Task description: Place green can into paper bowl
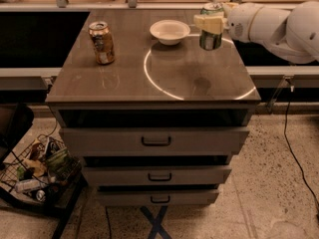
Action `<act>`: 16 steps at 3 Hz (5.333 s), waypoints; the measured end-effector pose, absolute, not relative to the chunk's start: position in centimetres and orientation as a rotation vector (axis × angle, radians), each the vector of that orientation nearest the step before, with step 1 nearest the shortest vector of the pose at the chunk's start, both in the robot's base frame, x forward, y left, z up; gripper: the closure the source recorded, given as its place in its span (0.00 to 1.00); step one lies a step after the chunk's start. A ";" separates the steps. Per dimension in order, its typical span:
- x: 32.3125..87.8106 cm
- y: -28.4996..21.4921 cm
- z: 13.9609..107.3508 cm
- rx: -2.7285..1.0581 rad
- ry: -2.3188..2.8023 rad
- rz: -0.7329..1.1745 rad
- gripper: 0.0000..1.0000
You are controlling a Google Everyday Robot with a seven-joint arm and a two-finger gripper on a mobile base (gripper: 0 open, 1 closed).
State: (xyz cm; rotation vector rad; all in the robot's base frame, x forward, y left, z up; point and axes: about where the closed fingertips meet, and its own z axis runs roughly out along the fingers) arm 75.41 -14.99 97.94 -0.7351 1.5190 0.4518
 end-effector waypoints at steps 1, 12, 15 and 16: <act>77.2 -13.1 100.2 -0.739 1.552 0.434 1.00; 92.0 -3.9 97.9 -0.600 1.479 0.478 1.00; 93.3 -5.8 94.5 -0.599 1.515 0.453 1.00; 93.1 -6.7 92.7 -0.568 1.526 0.475 1.00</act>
Offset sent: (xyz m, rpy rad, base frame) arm 0.0530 0.0635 0.0441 -0.0219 0.0838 -0.0755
